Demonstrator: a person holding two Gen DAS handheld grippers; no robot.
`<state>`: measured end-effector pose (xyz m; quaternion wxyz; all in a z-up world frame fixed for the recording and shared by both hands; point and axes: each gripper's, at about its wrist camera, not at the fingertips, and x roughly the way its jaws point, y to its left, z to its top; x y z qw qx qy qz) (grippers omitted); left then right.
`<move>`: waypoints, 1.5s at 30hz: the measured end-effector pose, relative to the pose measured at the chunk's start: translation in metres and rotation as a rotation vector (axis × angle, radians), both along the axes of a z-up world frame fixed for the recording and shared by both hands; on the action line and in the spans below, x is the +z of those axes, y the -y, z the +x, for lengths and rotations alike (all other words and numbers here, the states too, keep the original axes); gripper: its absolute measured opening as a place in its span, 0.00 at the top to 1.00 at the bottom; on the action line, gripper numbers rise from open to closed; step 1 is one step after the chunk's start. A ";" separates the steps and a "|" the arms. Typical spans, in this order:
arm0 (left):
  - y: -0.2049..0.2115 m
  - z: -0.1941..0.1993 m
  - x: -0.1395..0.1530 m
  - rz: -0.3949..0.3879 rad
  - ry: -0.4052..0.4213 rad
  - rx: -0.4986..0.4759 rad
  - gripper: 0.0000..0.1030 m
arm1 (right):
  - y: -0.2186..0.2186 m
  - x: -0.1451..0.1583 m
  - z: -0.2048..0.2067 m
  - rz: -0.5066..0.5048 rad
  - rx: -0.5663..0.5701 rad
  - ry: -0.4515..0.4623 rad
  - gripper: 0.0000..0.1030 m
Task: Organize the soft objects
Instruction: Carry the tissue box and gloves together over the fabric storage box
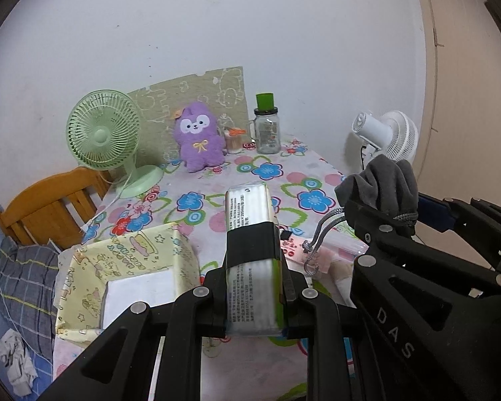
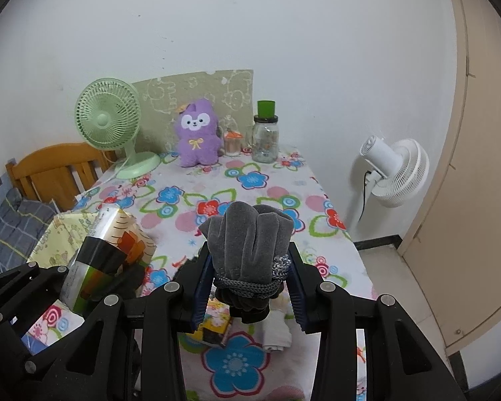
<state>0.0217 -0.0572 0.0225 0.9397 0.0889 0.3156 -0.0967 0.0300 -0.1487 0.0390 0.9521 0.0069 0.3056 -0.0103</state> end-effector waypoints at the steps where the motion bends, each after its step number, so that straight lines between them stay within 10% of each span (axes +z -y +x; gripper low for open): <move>1: -0.002 0.000 0.001 -0.001 0.001 0.002 0.82 | -0.003 0.001 0.000 0.001 0.002 0.003 0.57; 27: -0.104 0.035 0.003 -0.018 0.002 0.103 0.82 | -0.114 0.005 0.046 -0.003 0.114 -0.023 0.57; 45: -0.171 0.088 -0.047 -0.054 -0.202 0.172 0.80 | -0.182 -0.033 0.094 -0.009 0.227 -0.160 0.57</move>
